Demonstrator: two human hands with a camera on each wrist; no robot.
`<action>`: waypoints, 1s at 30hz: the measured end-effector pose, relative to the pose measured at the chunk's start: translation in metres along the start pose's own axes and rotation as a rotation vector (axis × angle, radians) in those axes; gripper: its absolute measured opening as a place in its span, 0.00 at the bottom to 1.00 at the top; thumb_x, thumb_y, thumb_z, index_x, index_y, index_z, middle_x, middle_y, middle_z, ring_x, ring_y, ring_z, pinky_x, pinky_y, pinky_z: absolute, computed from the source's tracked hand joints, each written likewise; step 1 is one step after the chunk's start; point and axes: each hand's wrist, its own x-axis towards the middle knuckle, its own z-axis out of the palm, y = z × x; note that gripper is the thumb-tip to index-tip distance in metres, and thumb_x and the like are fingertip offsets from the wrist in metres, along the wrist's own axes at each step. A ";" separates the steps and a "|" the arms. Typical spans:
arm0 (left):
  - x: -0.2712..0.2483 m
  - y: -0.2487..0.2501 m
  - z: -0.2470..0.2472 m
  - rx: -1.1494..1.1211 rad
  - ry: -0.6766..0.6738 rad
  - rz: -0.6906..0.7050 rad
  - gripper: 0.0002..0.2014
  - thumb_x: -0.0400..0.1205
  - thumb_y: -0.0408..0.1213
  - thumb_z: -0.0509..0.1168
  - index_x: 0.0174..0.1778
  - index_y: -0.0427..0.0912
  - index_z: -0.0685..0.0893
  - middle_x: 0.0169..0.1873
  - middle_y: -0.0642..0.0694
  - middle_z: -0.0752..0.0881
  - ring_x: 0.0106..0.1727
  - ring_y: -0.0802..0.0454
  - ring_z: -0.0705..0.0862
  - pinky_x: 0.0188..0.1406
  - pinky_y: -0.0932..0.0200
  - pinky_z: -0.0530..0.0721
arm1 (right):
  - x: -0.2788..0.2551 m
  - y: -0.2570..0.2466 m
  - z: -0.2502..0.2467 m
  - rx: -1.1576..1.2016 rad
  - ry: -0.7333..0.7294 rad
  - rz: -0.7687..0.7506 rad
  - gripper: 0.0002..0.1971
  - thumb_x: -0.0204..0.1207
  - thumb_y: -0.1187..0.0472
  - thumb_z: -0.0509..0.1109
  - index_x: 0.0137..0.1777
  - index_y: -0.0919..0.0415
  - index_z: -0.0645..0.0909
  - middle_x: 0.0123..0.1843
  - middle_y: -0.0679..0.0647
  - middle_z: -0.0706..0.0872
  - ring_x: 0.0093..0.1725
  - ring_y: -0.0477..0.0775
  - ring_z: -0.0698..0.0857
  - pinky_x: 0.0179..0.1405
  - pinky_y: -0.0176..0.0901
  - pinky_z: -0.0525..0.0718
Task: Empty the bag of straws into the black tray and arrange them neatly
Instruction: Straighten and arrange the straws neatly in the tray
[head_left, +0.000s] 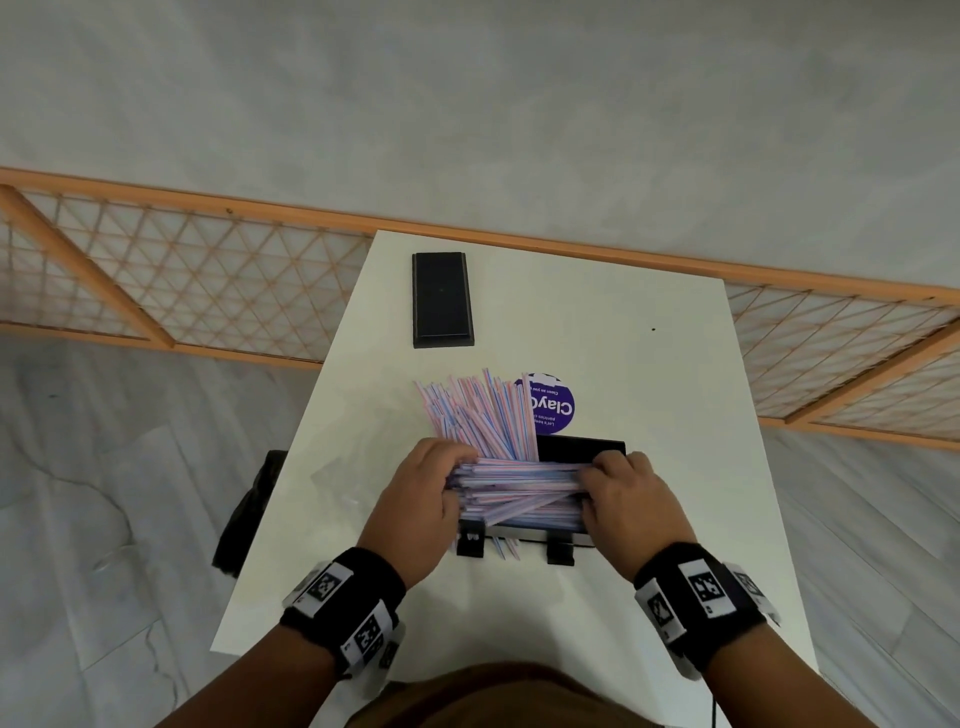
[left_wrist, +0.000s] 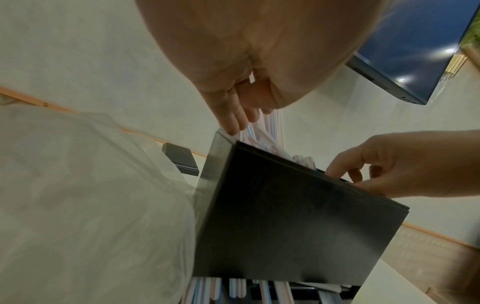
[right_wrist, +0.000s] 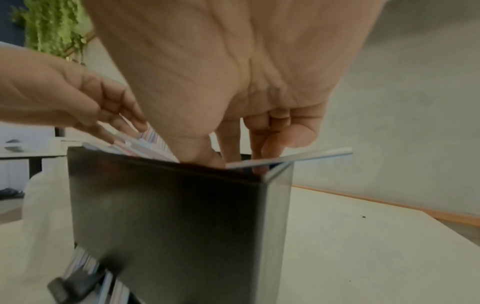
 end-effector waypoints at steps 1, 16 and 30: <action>-0.003 0.001 0.001 -0.011 0.010 0.000 0.26 0.80 0.21 0.58 0.69 0.51 0.80 0.64 0.59 0.77 0.63 0.60 0.79 0.65 0.58 0.83 | -0.001 0.000 0.003 -0.038 -0.023 -0.002 0.07 0.64 0.62 0.77 0.42 0.54 0.86 0.47 0.54 0.83 0.45 0.62 0.79 0.33 0.54 0.85; -0.018 0.006 0.028 0.224 0.036 0.184 0.28 0.87 0.57 0.62 0.78 0.44 0.77 0.78 0.48 0.73 0.80 0.51 0.70 0.82 0.54 0.71 | 0.012 -0.032 0.007 0.235 0.011 -0.155 0.26 0.82 0.45 0.58 0.74 0.58 0.79 0.67 0.55 0.82 0.64 0.59 0.81 0.66 0.55 0.83; 0.004 -0.003 0.052 0.637 -0.084 0.381 0.33 0.87 0.65 0.57 0.74 0.40 0.80 0.62 0.45 0.84 0.61 0.42 0.82 0.66 0.46 0.80 | 0.023 -0.033 0.020 0.151 -0.165 -0.086 0.33 0.77 0.23 0.43 0.49 0.47 0.78 0.43 0.47 0.89 0.45 0.54 0.87 0.57 0.54 0.82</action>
